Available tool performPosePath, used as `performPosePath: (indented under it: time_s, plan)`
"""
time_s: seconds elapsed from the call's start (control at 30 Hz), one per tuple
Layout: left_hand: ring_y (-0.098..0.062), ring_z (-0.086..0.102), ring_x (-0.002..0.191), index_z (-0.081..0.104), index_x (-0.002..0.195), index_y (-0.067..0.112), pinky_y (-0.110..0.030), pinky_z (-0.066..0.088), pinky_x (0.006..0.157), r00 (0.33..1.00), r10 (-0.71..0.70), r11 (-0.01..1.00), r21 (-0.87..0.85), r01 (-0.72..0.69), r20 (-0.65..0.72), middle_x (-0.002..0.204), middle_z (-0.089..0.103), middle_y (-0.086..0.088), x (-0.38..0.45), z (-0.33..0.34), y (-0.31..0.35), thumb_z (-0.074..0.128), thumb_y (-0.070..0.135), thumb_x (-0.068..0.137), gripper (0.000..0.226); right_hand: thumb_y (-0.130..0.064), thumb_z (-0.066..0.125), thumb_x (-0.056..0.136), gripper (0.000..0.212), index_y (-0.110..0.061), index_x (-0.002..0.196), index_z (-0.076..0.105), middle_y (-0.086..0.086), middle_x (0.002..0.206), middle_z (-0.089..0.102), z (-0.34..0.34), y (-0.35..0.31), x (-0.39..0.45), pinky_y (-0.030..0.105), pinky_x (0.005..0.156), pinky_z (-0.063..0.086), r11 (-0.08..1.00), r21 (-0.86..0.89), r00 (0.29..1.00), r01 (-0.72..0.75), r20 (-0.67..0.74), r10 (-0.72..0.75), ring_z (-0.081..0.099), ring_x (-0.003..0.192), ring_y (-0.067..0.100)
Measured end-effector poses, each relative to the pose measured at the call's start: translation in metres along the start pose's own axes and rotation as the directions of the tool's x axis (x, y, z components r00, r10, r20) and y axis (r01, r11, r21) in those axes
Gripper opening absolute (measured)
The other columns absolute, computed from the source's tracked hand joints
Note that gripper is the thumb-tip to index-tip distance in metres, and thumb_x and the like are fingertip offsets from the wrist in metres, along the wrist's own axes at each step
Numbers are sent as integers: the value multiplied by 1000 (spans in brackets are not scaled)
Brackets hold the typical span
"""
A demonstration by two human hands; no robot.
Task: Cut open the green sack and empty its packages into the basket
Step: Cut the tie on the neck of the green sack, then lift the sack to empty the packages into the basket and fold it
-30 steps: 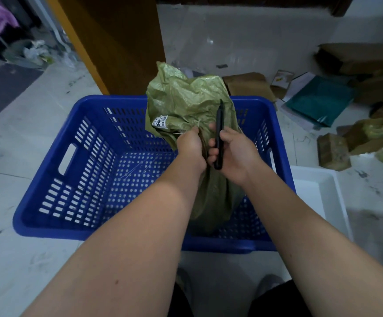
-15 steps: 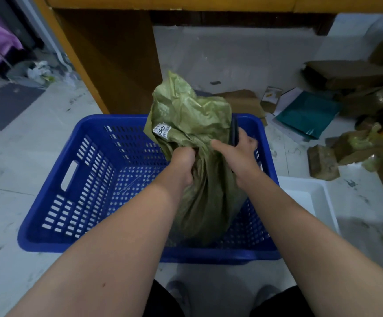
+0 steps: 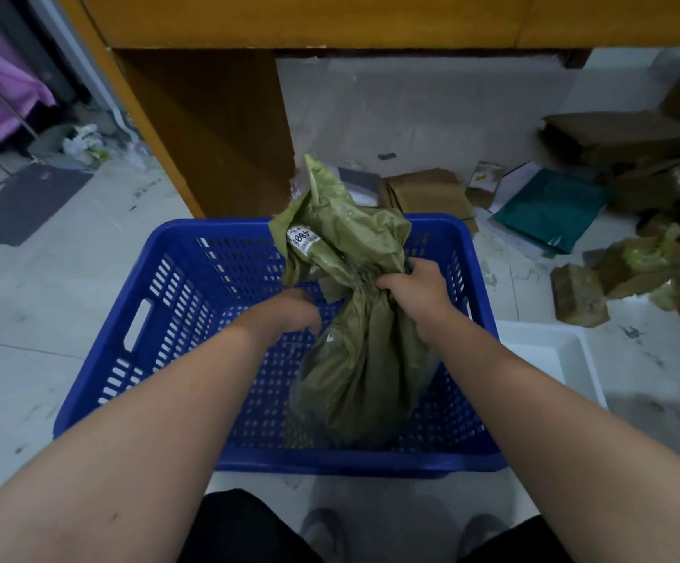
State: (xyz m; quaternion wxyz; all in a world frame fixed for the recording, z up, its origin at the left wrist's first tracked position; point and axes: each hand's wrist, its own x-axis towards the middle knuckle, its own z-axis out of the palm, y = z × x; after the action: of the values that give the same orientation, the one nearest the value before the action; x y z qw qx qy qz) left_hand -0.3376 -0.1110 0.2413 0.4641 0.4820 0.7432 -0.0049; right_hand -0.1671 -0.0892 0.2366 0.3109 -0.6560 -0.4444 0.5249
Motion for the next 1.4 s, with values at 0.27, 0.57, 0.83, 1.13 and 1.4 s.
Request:
performPosePath:
  time_s: [0.27,0.57,0.83,1.13,1.4]
  plan:
    - [-14,51,128,54,136,20,-26,39,106,924,372,917,-190,-350,89,132,58,6,10,50,22,81,28,75,67,-6,62,83,11,-13,75,57,3,63,52,-1,-26,-15,23,39,34,998,70,993,1,117,-9,48,50,16]
    - [-23,61,119,61,130,12,-42,47,105,862,52,512,-728,-456,-504,128,66,-7,-3,17,41,64,27,84,49,-7,79,73,40,-18,106,58,3,105,68,-2,-66,-20,36,88,55,949,275,973,158,122,-197,67,96,19]
    - [-29,49,133,50,140,6,-42,42,98,982,79,-3,-985,-171,-170,137,56,-13,-50,-35,50,32,40,105,52,-44,77,52,64,-27,111,62,4,119,62,-35,-34,-13,43,90,55,972,135,962,192,-220,-159,65,99,21]
    - [-30,64,104,64,98,5,-47,42,106,980,95,-68,-984,-167,-173,121,64,-17,-55,-54,8,37,40,103,44,-49,74,77,62,-11,125,59,-5,82,54,-47,-2,-9,23,47,32,933,353,969,-68,-200,146,41,56,10]
    - [-22,72,49,64,89,7,-28,59,47,978,-15,-23,-977,-210,-210,65,75,-12,-55,-57,-8,50,31,100,31,-74,61,71,77,-25,129,56,-4,116,58,-41,10,14,16,34,30,667,736,964,-116,-77,253,30,47,5]
